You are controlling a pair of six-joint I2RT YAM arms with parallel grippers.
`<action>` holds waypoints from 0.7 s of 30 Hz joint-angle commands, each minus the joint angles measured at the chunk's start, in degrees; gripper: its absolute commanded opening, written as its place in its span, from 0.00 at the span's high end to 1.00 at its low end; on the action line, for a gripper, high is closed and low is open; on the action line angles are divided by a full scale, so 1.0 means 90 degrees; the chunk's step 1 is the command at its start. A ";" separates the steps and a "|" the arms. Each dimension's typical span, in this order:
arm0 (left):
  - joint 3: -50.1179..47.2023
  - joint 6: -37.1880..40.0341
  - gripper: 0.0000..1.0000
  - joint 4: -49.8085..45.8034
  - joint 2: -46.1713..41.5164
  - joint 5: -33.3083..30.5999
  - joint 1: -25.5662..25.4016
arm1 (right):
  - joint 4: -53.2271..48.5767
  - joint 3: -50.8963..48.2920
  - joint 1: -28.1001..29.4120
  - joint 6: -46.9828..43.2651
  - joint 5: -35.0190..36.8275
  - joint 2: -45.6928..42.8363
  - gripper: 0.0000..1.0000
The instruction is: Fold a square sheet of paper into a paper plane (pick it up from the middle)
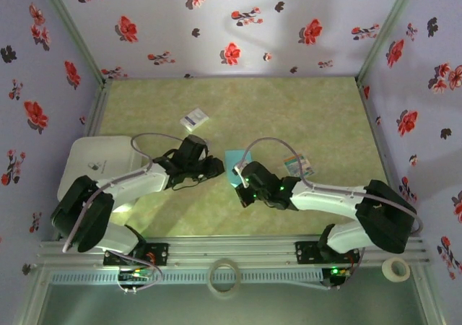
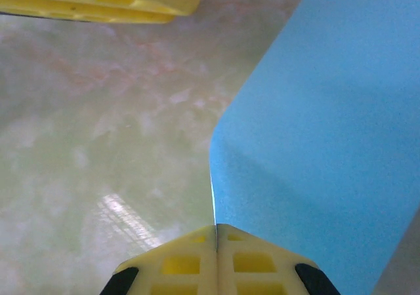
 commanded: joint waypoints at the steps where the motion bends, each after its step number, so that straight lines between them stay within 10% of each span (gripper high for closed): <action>1: 0.0139 0.0188 0.80 -0.0289 -0.0141 -0.0143 0.0070 | -0.0221 0.0207 -0.0138 0.0457 -0.0915 0.0058 1.00; 21: 0.1120 0.0428 0.90 0.0130 0.1043 0.1042 0.0344 | 0.0553 -0.0244 -0.0773 0.0981 -0.2291 0.0183 1.00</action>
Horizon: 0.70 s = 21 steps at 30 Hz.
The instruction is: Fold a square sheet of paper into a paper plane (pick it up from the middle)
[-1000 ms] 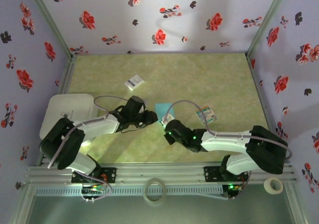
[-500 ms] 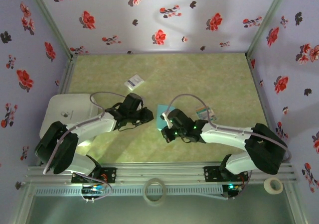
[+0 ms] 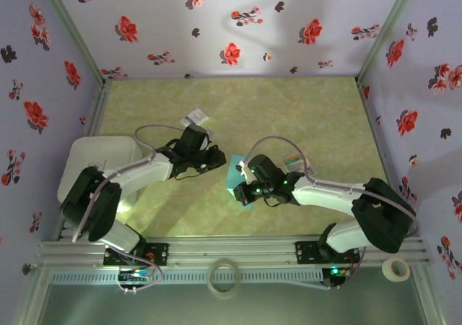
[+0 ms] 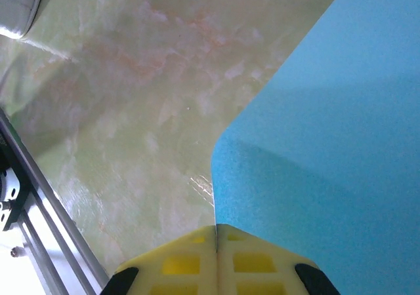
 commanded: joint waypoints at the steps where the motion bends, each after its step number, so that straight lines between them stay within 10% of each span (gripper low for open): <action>1: 0.0358 0.0257 0.90 0.0102 0.0407 0.0459 0.0039 | 0.0257 -0.0114 -0.0086 0.0087 -0.0284 0.0055 1.00; 21: 0.1038 0.0255 0.92 0.0330 0.2414 0.1110 -0.0053 | 0.0352 -0.0271 -0.0242 0.0076 -0.0269 0.0159 0.99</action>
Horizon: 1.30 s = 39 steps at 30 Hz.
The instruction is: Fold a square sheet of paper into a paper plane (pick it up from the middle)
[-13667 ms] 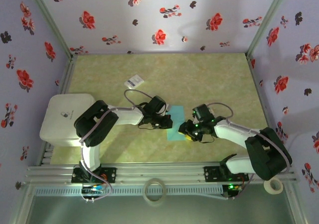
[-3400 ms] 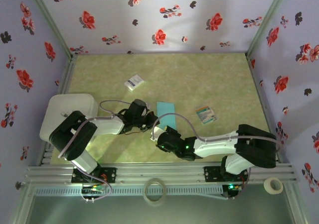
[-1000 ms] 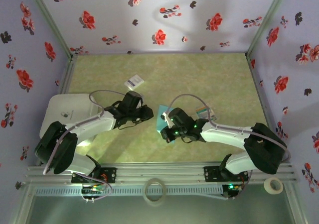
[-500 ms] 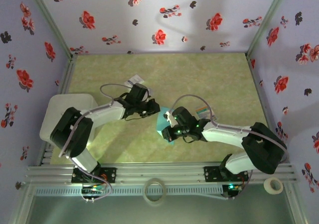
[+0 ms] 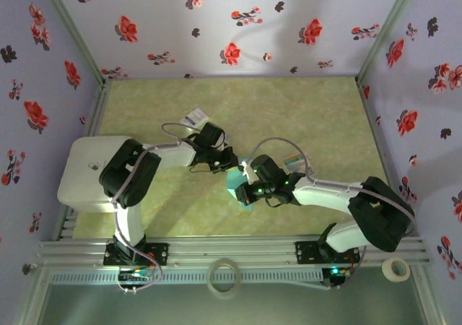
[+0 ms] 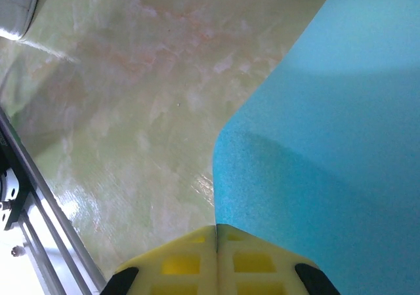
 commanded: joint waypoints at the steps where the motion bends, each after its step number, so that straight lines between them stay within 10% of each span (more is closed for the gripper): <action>1: -0.0099 0.0061 0.92 0.0152 0.0173 0.0140 -0.0029 | 0.0055 -0.0072 -0.0065 0.0079 -0.0029 0.0068 0.99; 39: -0.0070 0.0276 0.93 -0.0298 0.0151 -0.0086 -0.0063 | -0.0994 0.0541 -0.0405 -0.0027 0.1263 0.0554 0.98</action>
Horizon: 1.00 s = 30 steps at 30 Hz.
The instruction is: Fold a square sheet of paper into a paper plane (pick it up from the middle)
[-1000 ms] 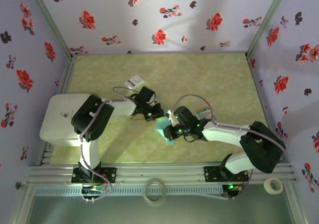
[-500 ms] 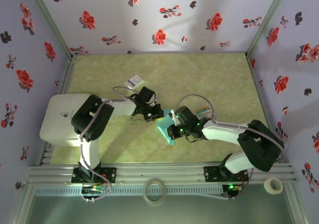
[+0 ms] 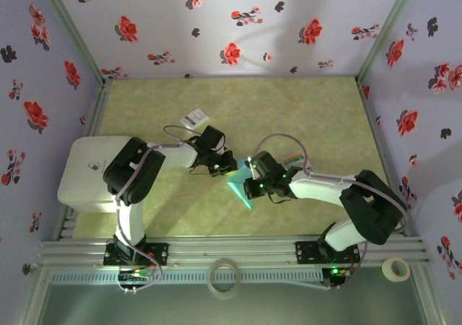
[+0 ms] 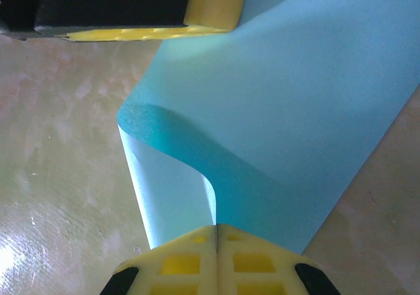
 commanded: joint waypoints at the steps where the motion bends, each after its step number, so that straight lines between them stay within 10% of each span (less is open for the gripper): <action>1: -0.0014 0.0127 0.93 -0.0254 -0.0072 -0.0097 -0.0044 | -0.0200 0.0174 -0.0065 -0.0124 0.0151 0.0092 0.98; 30: -0.0008 0.0115 0.93 -0.0264 -0.0105 -0.0099 -0.0042 | -0.0309 0.0244 -0.0099 -0.0049 0.0281 0.0322 0.99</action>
